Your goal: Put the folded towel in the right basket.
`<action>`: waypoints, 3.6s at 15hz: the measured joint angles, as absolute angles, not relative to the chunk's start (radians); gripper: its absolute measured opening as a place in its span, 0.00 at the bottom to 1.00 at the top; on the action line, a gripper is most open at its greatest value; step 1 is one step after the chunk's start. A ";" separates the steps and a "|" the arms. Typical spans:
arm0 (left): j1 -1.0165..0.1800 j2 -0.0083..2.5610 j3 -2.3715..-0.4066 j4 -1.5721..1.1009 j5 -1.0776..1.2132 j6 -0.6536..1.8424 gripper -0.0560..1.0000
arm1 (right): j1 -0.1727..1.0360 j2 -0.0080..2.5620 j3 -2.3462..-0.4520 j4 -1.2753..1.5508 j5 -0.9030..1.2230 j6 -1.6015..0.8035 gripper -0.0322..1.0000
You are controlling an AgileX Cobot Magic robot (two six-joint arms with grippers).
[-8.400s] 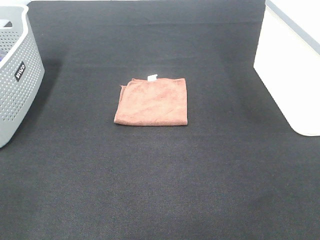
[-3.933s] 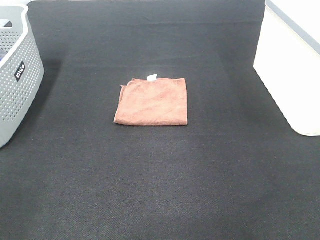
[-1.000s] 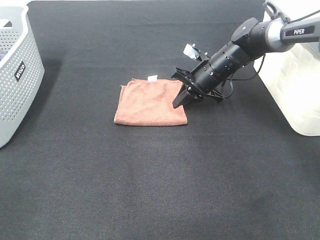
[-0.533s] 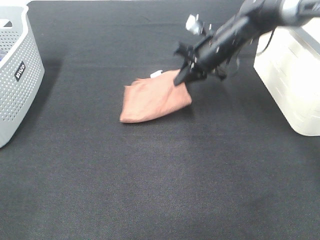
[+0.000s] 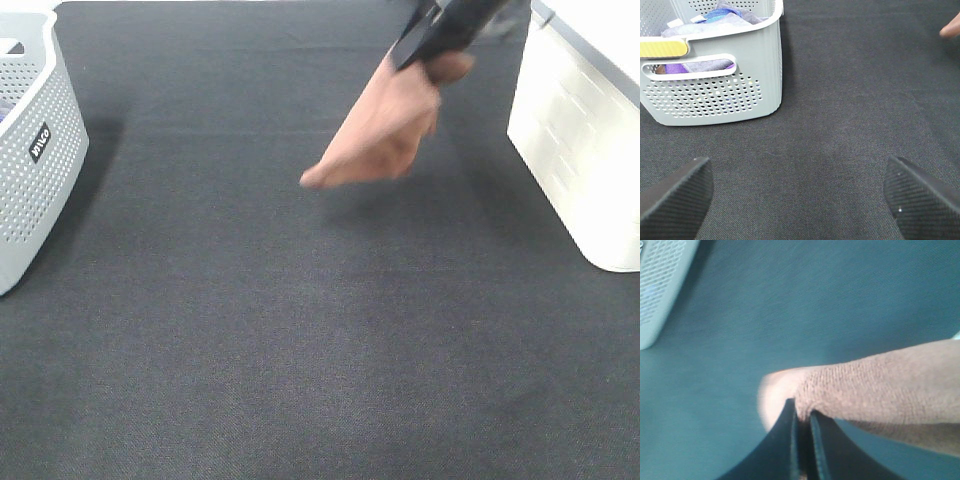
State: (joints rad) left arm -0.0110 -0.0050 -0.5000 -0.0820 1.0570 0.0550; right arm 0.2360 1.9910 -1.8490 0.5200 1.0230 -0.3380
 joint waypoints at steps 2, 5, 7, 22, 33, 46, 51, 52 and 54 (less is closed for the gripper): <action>-0.011 -0.005 -0.500 -0.082 1.057 0.055 0.88 | 0.230 1.892 -1.849 0.400 1.013 -0.297 0.03; -0.011 -0.005 -0.500 -0.082 1.057 0.055 0.88 | 0.188 1.813 -1.849 0.370 0.975 -0.271 0.03; -0.011 -0.005 -0.500 -0.082 1.057 0.055 0.88 | 0.087 1.739 -1.849 0.369 0.946 -0.259 0.03; -0.011 -0.005 -0.500 -0.082 1.057 0.055 0.88 | -0.272 1.813 -1.845 0.372 0.851 -0.130 0.03; -0.011 -0.005 -0.500 -0.082 1.057 0.055 0.88 | -0.272 1.901 -1.845 0.274 1.027 -0.023 0.74; -0.011 -0.005 -0.500 -0.082 1.057 0.055 0.88 | 0.003 1.645 -1.725 0.140 1.210 -0.033 0.76; -0.011 -0.005 -0.500 -0.082 1.057 0.055 0.88 | 0.003 1.331 -1.352 0.106 1.212 -0.021 0.76; -0.011 -0.005 -0.500 -0.082 1.057 0.055 0.88 | 0.003 1.259 -1.280 0.106 1.212 -0.020 0.76; -0.011 -0.005 -0.500 -0.082 1.057 0.055 0.88 | 0.003 1.093 -1.113 0.106 1.212 -0.020 0.76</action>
